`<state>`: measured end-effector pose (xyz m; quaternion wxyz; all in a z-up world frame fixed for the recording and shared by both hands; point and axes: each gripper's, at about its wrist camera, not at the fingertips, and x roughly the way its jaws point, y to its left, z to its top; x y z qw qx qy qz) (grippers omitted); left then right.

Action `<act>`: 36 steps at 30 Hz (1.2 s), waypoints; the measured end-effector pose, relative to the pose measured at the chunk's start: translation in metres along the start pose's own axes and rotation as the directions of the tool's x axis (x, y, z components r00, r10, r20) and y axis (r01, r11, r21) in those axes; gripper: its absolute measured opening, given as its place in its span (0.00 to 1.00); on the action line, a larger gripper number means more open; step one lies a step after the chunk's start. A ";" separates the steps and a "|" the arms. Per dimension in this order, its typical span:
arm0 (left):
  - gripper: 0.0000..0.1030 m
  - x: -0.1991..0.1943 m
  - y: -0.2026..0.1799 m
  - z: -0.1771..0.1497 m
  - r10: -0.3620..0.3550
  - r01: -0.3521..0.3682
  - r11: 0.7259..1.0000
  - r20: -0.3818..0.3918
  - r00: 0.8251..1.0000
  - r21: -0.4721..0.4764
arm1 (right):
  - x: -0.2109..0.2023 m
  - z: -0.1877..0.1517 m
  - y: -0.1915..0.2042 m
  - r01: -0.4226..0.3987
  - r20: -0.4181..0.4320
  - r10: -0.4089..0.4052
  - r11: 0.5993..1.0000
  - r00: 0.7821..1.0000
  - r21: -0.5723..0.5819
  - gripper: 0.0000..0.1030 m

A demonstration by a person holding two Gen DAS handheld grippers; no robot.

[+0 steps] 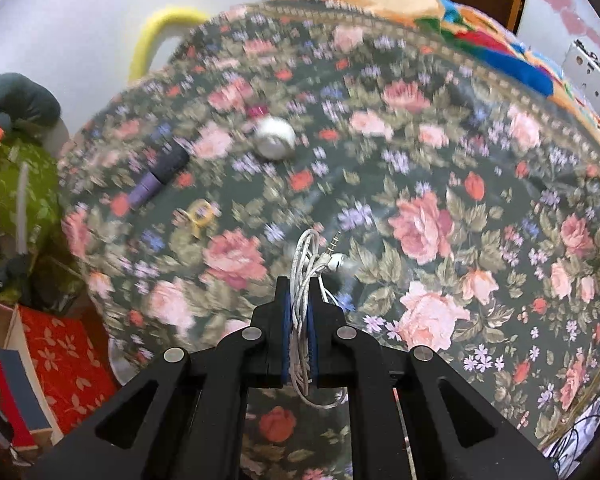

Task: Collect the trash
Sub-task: 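Carry the pen and earphones in both tools over the white bin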

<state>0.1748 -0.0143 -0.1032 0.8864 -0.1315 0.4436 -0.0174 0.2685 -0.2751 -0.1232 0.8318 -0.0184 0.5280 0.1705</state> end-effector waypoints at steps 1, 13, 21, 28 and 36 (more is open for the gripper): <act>0.08 -0.004 0.001 -0.001 0.001 -0.001 1.000 0.004 1.000 0.000 | -0.007 0.002 0.005 -0.008 0.015 0.008 1.000 1.000 -0.007 0.06; 0.08 -0.060 0.043 -0.020 0.052 -0.051 0.998 0.039 0.998 -0.026 | -0.055 0.004 0.111 -0.131 0.110 0.146 0.982 0.983 -0.136 0.06; 0.08 -0.092 0.088 -0.048 0.112 -0.110 0.992 0.023 0.993 -0.058 | -0.046 -0.022 0.203 -0.220 0.043 0.237 0.945 0.971 -0.241 0.06; 0.08 -0.095 0.132 -0.083 0.151 -0.155 0.984 -0.051 0.987 -0.093 | -0.028 -0.047 0.267 -0.268 -0.040 0.270 0.912 0.962 -0.311 0.06; 0.08 -0.064 0.172 -0.124 0.127 -0.153 0.981 -0.193 0.973 -0.121 | 0.006 -0.071 0.310 -0.282 -0.144 0.246 0.890 0.958 -0.357 0.06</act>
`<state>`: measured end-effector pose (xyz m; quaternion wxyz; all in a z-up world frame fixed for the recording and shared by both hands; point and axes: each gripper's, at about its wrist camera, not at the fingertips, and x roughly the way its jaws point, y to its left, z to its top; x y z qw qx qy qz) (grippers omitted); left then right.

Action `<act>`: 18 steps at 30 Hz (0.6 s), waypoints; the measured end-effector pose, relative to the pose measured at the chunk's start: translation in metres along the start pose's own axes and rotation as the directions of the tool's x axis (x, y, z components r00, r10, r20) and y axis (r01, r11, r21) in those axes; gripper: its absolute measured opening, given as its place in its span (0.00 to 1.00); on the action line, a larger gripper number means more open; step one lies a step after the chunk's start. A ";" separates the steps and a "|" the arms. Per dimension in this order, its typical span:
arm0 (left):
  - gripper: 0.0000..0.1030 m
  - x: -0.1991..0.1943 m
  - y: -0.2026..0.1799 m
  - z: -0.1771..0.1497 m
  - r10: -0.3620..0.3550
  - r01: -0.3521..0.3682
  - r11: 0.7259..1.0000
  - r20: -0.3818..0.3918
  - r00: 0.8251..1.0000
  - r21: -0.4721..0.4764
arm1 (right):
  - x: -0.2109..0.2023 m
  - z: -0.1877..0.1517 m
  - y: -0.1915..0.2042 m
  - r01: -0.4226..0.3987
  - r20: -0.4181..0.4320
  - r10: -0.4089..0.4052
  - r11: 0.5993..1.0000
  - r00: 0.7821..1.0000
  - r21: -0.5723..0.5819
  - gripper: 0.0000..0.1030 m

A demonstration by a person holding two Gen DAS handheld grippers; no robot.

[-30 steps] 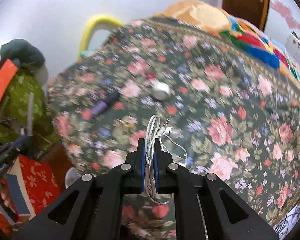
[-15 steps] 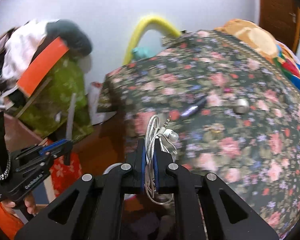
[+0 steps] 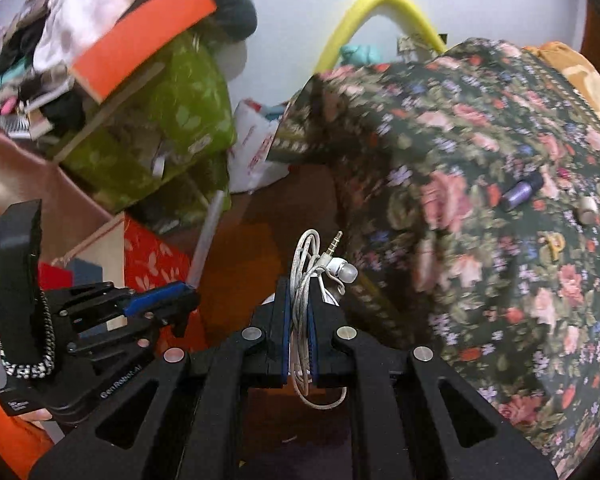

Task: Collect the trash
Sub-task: 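Carry the pen and earphones in both tools over the white bin, then open the left tool over the bin while the right tool releases the earphones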

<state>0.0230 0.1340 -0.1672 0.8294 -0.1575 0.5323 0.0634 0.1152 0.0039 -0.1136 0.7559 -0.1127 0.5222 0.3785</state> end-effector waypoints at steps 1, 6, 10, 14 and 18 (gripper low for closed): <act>0.08 0.007 0.003 -0.003 0.000 0.000 1.000 -0.019 1.000 -0.003 | 0.006 -0.001 0.002 -0.004 -0.017 0.004 1.000 1.000 0.000 0.06; 0.08 0.050 0.016 -0.017 -0.015 0.010 0.999 -0.122 0.992 -0.041 | 0.036 -0.006 0.009 -0.006 -0.091 0.005 1.000 0.996 -0.005 0.06; 0.08 0.078 0.016 -0.020 -0.030 0.022 0.999 -0.177 0.984 -0.047 | 0.050 -0.006 0.009 -0.007 -0.127 0.007 1.000 0.992 -0.001 0.06; 0.10 0.096 0.017 -0.019 -0.064 0.049 0.996 -0.234 0.970 -0.070 | 0.061 -0.004 0.007 -0.007 -0.150 0.007 1.000 0.989 0.003 0.07; 0.14 0.104 0.019 -0.018 -0.013 -0.006 0.997 -0.237 0.972 -0.076 | 0.071 0.000 0.006 -0.016 -0.178 0.018 1.000 0.984 0.013 0.07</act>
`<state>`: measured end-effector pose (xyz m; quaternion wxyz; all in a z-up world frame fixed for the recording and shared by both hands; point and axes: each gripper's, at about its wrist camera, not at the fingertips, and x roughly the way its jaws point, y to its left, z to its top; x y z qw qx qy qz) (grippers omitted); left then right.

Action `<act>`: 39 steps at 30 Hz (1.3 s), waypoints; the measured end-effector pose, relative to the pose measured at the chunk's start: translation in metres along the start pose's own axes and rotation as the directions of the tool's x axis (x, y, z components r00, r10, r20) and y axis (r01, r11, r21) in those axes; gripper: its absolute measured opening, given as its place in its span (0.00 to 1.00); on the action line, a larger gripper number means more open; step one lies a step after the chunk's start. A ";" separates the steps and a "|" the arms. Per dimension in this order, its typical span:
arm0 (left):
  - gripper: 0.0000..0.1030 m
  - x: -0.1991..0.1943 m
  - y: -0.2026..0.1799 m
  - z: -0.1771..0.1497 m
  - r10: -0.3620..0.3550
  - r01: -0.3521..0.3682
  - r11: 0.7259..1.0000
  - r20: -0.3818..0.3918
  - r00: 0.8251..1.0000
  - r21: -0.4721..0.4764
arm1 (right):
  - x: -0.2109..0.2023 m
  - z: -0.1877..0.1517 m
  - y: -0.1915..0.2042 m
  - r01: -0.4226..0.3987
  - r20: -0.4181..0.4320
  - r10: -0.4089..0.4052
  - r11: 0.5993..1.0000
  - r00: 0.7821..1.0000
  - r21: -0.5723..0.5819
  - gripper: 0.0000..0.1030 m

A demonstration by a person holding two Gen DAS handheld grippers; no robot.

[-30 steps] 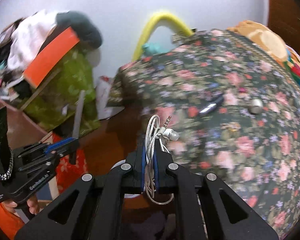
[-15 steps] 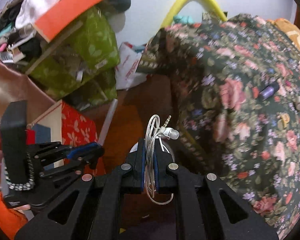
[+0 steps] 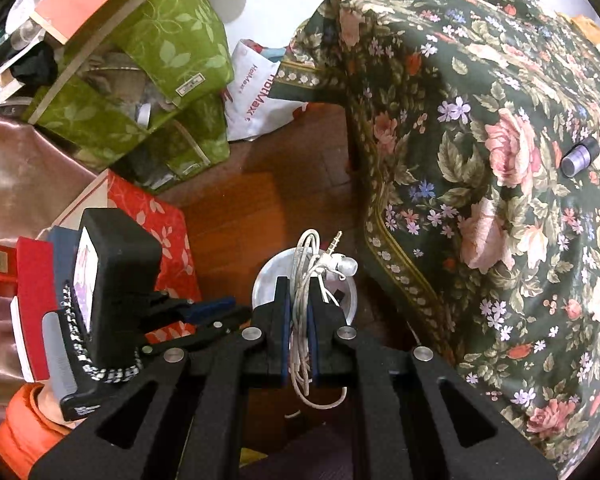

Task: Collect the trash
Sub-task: 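Open the left tool over the bin while the right tool releases the earphones, then move both open tools back over the items on the bed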

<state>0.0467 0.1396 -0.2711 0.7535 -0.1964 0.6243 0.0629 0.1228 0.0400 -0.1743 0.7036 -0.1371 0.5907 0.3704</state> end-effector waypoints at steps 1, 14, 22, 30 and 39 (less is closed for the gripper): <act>0.14 -0.002 0.002 0.000 0.005 -0.005 1.000 0.005 1.000 -0.002 | 0.002 0.001 0.000 -0.008 -0.010 0.008 1.000 1.000 0.002 0.07; 0.17 -0.059 0.030 -0.013 0.053 -0.046 0.998 0.168 0.984 -0.043 | 0.027 0.003 0.020 -0.024 -0.079 0.023 1.000 0.997 -0.004 0.42; 0.18 -0.085 0.023 -0.014 0.067 -0.059 0.997 0.231 0.971 -0.039 | 0.000 -0.002 0.018 -0.011 -0.017 0.011 1.000 1.000 -0.017 0.42; 0.18 -0.121 -0.008 -0.014 0.067 -0.079 0.997 0.325 0.943 0.022 | -0.059 -0.010 0.002 0.034 0.137 -0.032 0.999 0.990 -0.015 0.42; 0.51 -0.173 -0.074 -0.002 0.020 -0.078 0.992 0.502 0.865 0.095 | -0.134 -0.029 -0.037 0.190 0.363 -0.190 0.981 0.912 0.036 0.42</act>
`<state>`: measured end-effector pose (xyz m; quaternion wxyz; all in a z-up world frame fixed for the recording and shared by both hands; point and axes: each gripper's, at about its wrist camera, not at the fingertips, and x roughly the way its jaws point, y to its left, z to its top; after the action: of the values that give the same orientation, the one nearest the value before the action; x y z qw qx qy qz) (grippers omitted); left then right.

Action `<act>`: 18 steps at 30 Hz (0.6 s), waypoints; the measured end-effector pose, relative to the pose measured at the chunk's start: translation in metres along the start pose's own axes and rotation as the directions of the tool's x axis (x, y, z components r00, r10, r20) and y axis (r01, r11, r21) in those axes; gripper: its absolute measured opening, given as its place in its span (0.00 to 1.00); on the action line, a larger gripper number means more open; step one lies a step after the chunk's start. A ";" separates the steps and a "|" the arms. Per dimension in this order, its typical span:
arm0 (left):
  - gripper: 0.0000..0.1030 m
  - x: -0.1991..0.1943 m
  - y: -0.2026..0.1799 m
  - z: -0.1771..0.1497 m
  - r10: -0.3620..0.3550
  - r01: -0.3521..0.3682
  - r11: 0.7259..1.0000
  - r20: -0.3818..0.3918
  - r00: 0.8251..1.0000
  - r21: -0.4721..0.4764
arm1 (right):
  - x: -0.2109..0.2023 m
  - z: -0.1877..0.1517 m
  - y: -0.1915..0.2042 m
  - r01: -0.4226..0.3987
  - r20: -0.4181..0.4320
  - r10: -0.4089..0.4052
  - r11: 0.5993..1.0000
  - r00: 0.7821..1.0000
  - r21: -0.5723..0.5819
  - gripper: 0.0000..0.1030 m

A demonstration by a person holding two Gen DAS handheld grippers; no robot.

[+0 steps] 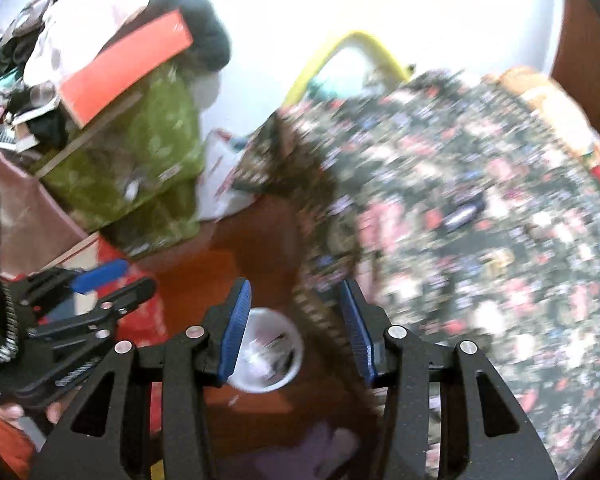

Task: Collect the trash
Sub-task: 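Move both open tools back over the items on the bed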

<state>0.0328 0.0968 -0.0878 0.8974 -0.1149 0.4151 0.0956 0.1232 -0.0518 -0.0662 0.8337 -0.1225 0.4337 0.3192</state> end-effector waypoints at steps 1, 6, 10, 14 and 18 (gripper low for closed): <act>0.52 -0.002 -0.007 0.004 -0.013 0.013 1.000 0.015 1.000 0.001 | -0.007 0.000 -0.007 0.018 0.022 -0.018 1.000 1.000 0.002 0.42; 0.55 -0.004 -0.048 0.029 -0.057 0.054 0.997 0.070 0.996 0.047 | -0.031 0.000 -0.051 0.086 0.088 -0.091 0.995 0.992 0.056 0.42; 0.64 0.006 -0.084 0.049 -0.091 0.084 0.993 0.095 0.991 0.078 | -0.037 -0.003 -0.090 0.131 0.091 -0.141 0.986 0.986 0.101 0.42; 0.68 0.021 -0.113 0.065 -0.129 0.118 0.987 0.102 0.986 0.107 | -0.040 -0.005 -0.134 0.167 0.084 -0.183 0.972 0.980 0.166 0.42; 0.71 0.047 -0.140 0.082 -0.174 0.164 0.980 0.086 0.981 0.110 | -0.041 -0.006 -0.179 0.229 0.084 -0.253 0.947 0.964 0.225 0.61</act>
<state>0.1591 -0.0101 -0.0543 0.9257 -0.0991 0.3650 0.0029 0.2167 -0.2091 -0.0500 0.8978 -0.0661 0.3997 0.1728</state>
